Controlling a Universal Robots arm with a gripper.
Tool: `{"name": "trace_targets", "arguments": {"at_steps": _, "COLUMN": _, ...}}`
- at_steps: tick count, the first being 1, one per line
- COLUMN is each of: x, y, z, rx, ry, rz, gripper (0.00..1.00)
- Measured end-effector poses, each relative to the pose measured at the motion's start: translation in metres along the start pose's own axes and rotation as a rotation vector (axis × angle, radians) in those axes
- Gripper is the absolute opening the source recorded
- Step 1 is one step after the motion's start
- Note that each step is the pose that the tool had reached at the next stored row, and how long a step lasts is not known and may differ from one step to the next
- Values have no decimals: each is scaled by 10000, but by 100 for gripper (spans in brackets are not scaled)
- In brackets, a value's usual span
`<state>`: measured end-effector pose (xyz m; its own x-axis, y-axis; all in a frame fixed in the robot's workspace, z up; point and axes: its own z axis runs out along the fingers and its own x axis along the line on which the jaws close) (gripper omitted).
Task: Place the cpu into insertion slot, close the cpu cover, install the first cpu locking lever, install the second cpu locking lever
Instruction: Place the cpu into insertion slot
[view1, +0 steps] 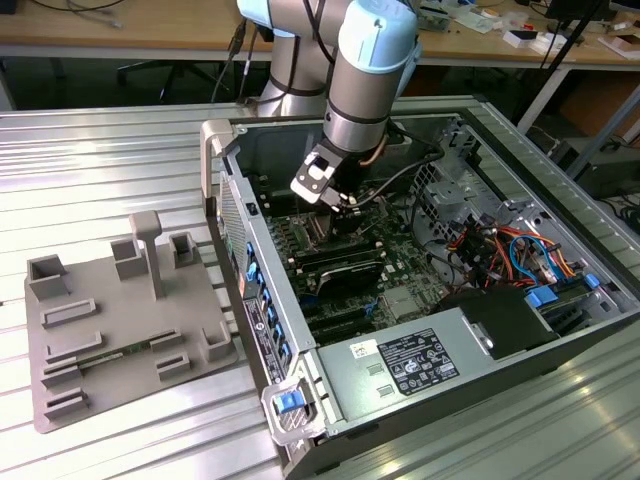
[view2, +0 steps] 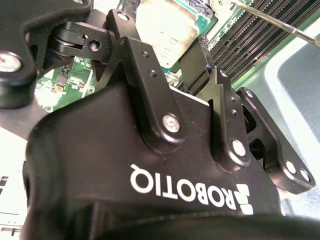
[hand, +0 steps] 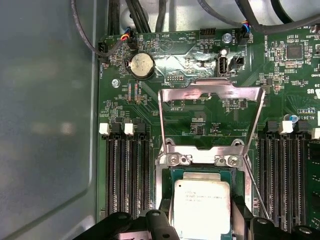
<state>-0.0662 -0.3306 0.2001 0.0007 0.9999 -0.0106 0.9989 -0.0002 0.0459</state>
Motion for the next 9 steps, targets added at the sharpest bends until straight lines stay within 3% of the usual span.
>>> {"name": "trace_targets", "arguments": {"at_steps": 9, "x": 2, "y": -4, "z": 17, "rx": 1, "ry": -23, "rz": 0, "gripper": 55}}
